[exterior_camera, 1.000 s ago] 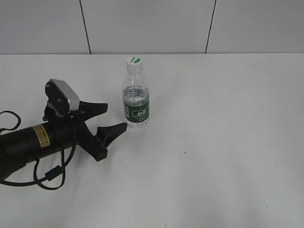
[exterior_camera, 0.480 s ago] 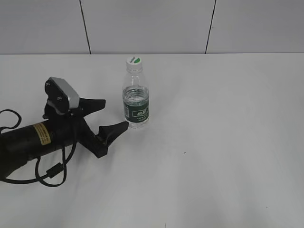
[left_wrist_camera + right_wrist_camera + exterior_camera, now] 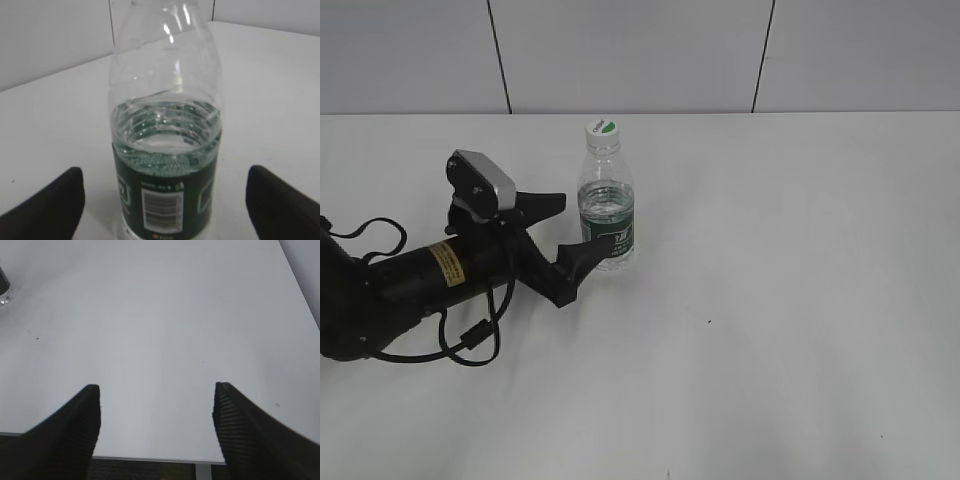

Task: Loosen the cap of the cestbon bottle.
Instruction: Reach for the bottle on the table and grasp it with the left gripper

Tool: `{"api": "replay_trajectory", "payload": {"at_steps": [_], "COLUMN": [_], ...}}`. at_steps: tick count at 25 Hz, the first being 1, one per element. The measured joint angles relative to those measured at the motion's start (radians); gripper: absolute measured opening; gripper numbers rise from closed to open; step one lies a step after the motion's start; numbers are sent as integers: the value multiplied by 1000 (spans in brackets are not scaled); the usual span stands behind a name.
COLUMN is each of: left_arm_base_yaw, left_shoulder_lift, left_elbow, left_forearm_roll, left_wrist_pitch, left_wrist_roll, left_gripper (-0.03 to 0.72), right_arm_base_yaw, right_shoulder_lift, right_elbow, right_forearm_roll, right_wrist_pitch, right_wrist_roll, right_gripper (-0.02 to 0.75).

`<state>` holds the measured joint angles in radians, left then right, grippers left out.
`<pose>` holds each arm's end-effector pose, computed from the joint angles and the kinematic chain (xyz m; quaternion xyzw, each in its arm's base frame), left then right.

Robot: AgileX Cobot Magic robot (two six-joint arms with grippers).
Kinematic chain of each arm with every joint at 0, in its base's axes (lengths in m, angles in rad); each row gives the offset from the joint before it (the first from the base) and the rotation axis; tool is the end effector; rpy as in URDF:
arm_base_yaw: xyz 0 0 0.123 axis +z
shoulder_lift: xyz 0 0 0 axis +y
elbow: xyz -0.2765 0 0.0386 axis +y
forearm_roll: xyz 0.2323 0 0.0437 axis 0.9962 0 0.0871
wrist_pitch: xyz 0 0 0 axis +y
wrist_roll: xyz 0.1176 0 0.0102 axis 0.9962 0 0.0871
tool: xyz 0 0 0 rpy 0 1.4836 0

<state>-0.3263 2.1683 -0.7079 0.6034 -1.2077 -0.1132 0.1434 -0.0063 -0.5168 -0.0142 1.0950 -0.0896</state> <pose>0.3151 -0.1727 0.0805 0.3361 0.6969 -0.2748 0.5709 0.0072 -0.0005 0.2587 -0.0990 0.8504 0.0068 0.5167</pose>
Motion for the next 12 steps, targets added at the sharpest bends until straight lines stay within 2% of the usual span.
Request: {"api": "replay_trajectory", "payload": {"at_steps": [12], "left_arm_base_yaw": [-49], "left_shoulder_lift": [126], "left_elbow": [-173], "left_forearm_roll": [-31], "left_wrist_pitch": [0], "left_wrist_roll": [-121], "left_gripper": [591], "right_arm_base_yaw": [0], "right_shoulder_lift": [0], "right_elbow": [0], "right_forearm_roll": [0], "right_wrist_pitch": [0], "right_wrist_roll": [0], "right_gripper": [536]}}
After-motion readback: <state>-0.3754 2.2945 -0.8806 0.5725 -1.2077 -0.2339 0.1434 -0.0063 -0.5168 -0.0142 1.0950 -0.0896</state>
